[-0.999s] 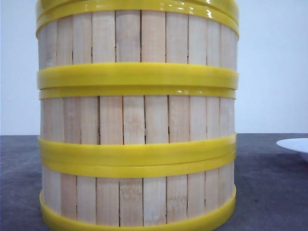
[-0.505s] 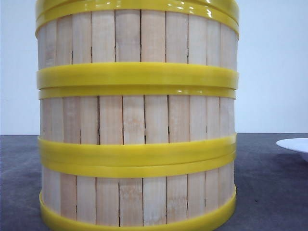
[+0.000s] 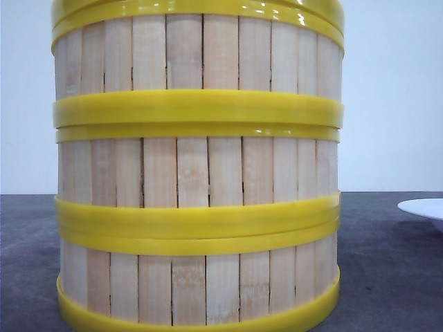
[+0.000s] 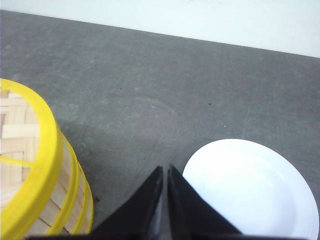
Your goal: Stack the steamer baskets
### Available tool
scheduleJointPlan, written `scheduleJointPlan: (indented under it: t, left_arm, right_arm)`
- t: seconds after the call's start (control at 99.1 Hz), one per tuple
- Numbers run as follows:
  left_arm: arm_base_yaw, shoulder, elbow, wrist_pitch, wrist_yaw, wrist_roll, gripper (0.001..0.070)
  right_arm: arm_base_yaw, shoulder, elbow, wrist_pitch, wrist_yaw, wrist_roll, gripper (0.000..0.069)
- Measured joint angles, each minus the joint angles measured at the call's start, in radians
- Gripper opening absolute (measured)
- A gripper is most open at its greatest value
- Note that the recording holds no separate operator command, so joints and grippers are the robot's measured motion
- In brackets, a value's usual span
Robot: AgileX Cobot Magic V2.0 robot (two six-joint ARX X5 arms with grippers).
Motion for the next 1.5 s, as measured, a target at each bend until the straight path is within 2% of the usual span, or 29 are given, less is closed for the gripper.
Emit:
scheduleJointPlan:
  t: [0.938, 1.07, 1.231, 1.372, 1.503]
  left_arm:
    - [0.008, -0.001, 0.0, 0.007, 0.0, 0.004, 0.0026]
    - [0.06, -0.004, -0.008, 0.045, -0.008, 0.037, 0.0026]
    - [0.183, -0.03, -0.08, 0.195, -0.061, 0.073, 0.0026]
    - [0.29, -0.092, -0.215, 0.341, -0.085, 0.083, 0.0026]
    - [0.348, -0.166, -0.374, 0.447, -0.085, 0.1, 0.0026]
  right_arm:
    - [0.0, 0.0, 0.0, 0.0, 0.009, 0.0, 0.0009]
    - [0.0, 0.0, 0.0, 0.0, 0.009, 0.0, 0.0009]
    - [0.0, 0.0, 0.0, 0.0, 0.009, 0.0, 0.0009]
    - [0.0, 0.0, 0.0, 0.0, 0.009, 0.0, 0.0009]
    - [0.0, 0.0, 0.0, 0.0, 0.009, 0.0, 0.0009]
